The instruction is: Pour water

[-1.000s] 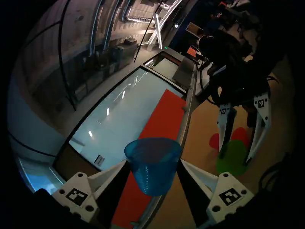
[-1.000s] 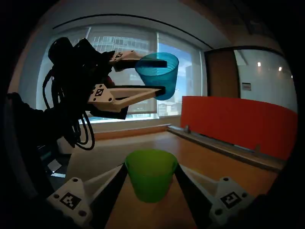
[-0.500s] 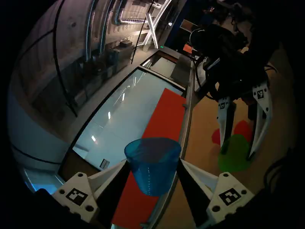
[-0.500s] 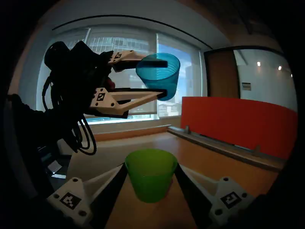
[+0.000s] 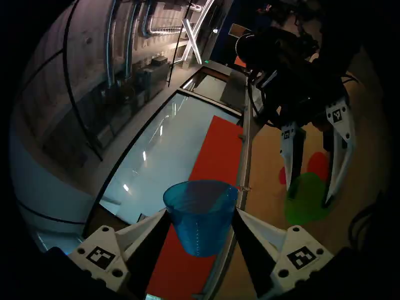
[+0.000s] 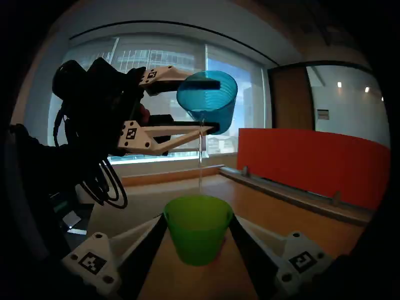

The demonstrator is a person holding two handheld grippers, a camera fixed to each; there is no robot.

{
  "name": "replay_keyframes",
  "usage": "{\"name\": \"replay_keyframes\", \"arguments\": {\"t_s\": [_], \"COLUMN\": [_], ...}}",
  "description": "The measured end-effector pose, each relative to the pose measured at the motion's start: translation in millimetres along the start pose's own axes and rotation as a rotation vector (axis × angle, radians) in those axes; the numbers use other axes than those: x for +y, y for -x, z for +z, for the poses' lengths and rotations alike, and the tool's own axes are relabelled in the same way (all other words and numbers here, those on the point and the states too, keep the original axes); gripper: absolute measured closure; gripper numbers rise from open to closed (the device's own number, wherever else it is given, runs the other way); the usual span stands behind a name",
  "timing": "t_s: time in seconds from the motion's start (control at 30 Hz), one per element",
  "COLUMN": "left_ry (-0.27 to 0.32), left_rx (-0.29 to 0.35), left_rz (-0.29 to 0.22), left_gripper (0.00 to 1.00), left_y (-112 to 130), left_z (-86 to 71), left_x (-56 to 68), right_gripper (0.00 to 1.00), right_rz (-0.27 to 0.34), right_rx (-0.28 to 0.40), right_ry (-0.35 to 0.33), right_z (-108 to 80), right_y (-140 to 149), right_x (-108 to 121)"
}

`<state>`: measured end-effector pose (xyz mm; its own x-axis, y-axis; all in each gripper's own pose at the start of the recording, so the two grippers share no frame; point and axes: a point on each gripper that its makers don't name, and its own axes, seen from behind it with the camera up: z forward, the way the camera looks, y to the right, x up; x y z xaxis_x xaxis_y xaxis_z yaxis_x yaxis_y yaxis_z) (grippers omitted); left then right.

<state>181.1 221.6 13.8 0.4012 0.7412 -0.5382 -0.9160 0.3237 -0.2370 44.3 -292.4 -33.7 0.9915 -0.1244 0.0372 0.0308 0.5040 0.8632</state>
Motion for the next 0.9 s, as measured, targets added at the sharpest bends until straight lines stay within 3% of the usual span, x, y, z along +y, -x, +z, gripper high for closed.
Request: {"name": "replay_keyframes", "arguments": {"t_s": [0.9], "left_ry": [-0.014], "left_rx": [0.013], "left_rz": [0.078], "left_gripper": [0.18], "left_y": [-6.0], "left_z": [-3.5], "left_x": [-4.5], "right_gripper": [0.09], "right_rz": [-0.009], "right_rx": [0.009], "right_ry": [0.002], "right_z": [-0.7], "right_y": [-4.7], "right_x": [2.4]}}
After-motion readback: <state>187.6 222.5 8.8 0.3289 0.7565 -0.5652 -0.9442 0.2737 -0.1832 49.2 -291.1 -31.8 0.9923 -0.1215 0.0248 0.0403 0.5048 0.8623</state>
